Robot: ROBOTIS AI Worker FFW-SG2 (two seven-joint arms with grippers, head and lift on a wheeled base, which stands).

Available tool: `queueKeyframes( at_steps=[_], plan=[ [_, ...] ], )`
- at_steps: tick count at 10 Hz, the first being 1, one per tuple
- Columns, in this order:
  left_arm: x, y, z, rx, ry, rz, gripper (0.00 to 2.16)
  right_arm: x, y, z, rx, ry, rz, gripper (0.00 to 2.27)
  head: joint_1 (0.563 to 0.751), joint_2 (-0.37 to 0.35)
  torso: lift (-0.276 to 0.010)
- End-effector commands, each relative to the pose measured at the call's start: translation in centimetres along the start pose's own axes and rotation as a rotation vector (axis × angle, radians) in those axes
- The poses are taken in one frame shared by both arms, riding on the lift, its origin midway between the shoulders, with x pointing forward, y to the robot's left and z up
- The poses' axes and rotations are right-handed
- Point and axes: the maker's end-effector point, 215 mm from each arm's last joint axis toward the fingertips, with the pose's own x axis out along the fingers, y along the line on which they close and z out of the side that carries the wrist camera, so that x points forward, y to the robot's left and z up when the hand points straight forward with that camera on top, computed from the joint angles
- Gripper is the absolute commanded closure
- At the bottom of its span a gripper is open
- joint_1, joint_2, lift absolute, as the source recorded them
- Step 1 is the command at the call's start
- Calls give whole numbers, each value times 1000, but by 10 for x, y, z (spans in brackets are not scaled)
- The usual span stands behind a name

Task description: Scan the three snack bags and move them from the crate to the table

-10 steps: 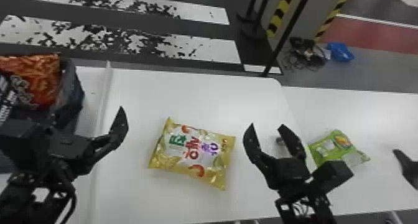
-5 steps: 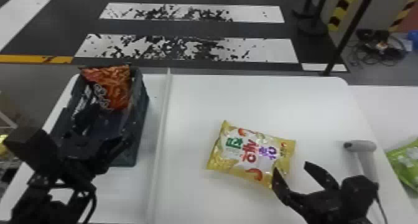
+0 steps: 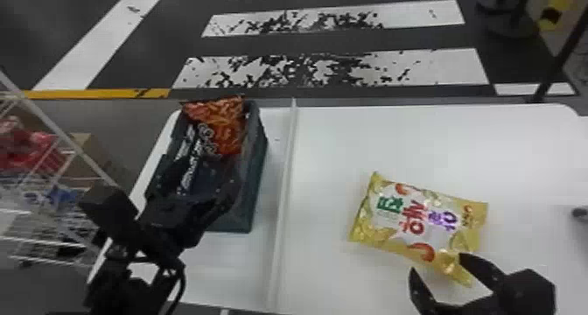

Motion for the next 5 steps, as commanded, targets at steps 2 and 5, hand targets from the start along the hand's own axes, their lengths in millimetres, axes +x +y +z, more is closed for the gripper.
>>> queueKeyframes(
  at_steps=[2,5],
  plan=[
    [-8,24,-5,-7,16,22,29,11,38,9,-203,-11,-10,97,695,275,-62],
    [-11,32,-18,-10,47,22,29,23,55,6,-386,31,-54,97,695,350,-62]
  ],
)
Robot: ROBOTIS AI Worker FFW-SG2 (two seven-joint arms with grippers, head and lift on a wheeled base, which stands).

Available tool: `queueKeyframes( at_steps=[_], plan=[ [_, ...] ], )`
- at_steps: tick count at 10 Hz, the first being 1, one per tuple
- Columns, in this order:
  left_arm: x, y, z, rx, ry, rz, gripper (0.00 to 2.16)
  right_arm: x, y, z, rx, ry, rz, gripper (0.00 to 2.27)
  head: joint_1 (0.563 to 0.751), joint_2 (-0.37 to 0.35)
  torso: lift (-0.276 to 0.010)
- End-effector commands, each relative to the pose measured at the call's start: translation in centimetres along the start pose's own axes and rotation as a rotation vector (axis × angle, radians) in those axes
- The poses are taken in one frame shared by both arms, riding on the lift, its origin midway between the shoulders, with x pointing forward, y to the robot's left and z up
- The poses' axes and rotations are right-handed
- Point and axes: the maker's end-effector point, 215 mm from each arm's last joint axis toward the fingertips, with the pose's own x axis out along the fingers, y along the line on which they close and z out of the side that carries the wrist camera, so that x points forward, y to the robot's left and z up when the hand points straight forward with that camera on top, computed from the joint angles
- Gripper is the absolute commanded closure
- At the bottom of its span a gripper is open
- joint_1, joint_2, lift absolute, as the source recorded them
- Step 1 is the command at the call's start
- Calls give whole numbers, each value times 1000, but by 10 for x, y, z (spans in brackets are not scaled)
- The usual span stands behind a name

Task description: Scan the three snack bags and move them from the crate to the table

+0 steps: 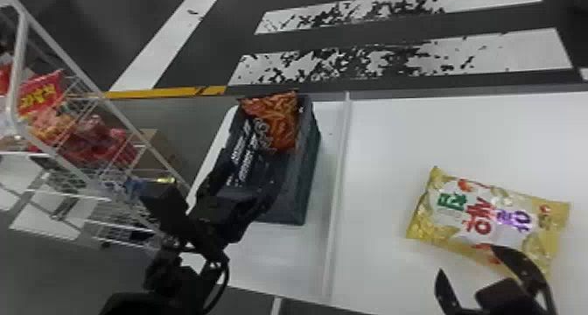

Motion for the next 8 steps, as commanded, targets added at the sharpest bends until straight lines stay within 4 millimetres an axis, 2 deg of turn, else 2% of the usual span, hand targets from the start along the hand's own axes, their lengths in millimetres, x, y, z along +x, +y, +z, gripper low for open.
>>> queueKeyframes(
  at_steps=[1,4,5,8],
  plan=[
    [0,0,-5,-8,11,-7,29,4,13,-1,-103,29,-4,97,695,350,-62],
    [5,-10,-9,-12,27,-38,29,6,14,-7,-346,102,-108,97,695,350,-62],
    [11,-17,-11,-12,37,-57,29,4,11,-7,-367,118,-137,97,695,350,-62],
    [12,-20,-13,-8,43,-71,29,14,-2,7,-426,174,-202,97,695,347,-62]
  ],
)
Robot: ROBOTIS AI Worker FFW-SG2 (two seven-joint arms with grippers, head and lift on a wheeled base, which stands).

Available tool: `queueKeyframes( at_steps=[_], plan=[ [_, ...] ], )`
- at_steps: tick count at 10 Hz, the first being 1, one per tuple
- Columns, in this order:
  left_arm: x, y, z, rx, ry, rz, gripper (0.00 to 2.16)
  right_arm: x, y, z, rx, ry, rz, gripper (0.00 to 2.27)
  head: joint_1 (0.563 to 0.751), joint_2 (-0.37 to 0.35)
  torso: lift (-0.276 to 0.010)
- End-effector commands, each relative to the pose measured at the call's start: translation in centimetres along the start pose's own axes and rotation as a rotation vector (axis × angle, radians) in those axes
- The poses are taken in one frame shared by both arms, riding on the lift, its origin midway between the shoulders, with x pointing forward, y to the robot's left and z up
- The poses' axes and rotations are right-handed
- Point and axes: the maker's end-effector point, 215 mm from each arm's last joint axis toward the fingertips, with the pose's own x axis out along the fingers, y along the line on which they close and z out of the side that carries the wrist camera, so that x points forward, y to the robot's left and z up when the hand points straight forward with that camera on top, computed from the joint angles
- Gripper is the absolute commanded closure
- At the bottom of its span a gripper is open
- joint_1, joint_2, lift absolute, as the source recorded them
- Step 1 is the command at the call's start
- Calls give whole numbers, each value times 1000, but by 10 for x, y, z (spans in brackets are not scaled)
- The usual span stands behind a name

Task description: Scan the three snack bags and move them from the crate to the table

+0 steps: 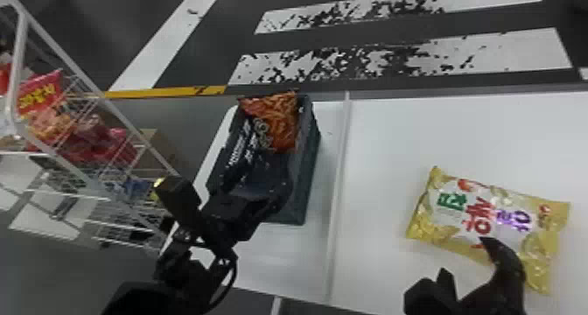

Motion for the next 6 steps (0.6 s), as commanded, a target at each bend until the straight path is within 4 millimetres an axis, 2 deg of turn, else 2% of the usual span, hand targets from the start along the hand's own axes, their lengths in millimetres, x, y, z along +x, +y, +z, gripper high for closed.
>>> queueKeyframes(
  at_steps=[1,4,6],
  plan=[
    [0,-2,-2,-2,4,-6,29,13,-5,7,-39,24,-19,97,695,344,-62],
    [-3,-4,-5,-3,13,-22,29,34,6,29,-63,9,-8,97,695,342,-62],
    [-5,0,-6,-1,17,-18,29,38,15,36,-63,2,16,97,695,350,-62]
  ],
)
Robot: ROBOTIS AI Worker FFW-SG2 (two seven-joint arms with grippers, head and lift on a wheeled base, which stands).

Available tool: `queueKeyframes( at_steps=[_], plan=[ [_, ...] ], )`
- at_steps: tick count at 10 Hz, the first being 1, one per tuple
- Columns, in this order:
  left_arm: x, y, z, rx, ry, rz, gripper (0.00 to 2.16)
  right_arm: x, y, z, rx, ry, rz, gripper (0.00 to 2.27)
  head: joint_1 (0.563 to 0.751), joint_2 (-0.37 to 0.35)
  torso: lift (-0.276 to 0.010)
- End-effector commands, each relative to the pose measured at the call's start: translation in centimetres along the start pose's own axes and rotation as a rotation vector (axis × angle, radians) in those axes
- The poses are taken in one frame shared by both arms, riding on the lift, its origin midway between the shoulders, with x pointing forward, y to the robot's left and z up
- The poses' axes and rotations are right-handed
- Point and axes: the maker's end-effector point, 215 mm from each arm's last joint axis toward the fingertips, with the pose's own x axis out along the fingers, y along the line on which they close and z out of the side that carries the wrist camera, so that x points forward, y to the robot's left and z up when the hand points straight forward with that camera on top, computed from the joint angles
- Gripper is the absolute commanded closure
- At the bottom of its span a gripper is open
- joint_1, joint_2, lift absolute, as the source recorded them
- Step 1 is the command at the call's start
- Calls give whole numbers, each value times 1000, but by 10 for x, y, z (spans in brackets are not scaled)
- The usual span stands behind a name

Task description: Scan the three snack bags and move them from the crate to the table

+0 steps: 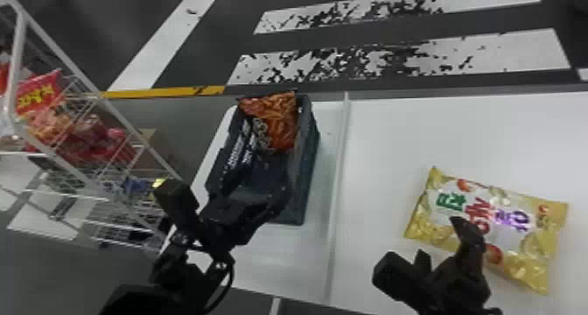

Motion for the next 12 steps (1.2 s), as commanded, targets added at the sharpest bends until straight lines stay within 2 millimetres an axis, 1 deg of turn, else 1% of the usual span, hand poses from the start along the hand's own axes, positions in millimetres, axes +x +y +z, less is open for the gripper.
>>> queueKeyframes(
  at_steps=[1,2,4,5,6,7,8,9,10,11,12],
  plan=[
    [0,1,1,0,0,1,29,9,5,4,-13,-9,9,97,695,350,-62],
    [0,1,1,-1,-1,-1,29,18,7,3,-38,-2,9,97,695,350,-62],
    [-1,4,-2,-2,5,1,29,31,9,-6,-80,20,12,100,695,350,-62],
    [-1,5,-4,-4,10,1,29,39,7,-15,-106,48,7,171,695,350,-62],
    [-2,6,-5,-6,13,1,29,46,4,-24,-130,82,1,370,695,350,-62],
    [-2,5,-7,-17,22,-4,29,49,3,-30,-146,101,13,1089,695,350,-62],
    [-2,5,-8,-19,27,-9,29,49,0,-28,-154,96,1,2240,695,350,-62],
    [-1,4,-9,-21,31,-10,29,46,0,-24,-155,78,-3,2243,695,343,-62],
    [-2,4,-8,-20,29,-11,29,41,-6,-12,-115,37,-8,2243,695,340,-62],
    [-2,4,-8,-20,29,-12,29,35,-28,-4,-70,16,-29,2243,695,346,-62],
    [-1,4,-8,-19,28,-13,29,25,-54,7,16,-11,-26,2243,695,344,-62]
  ],
)
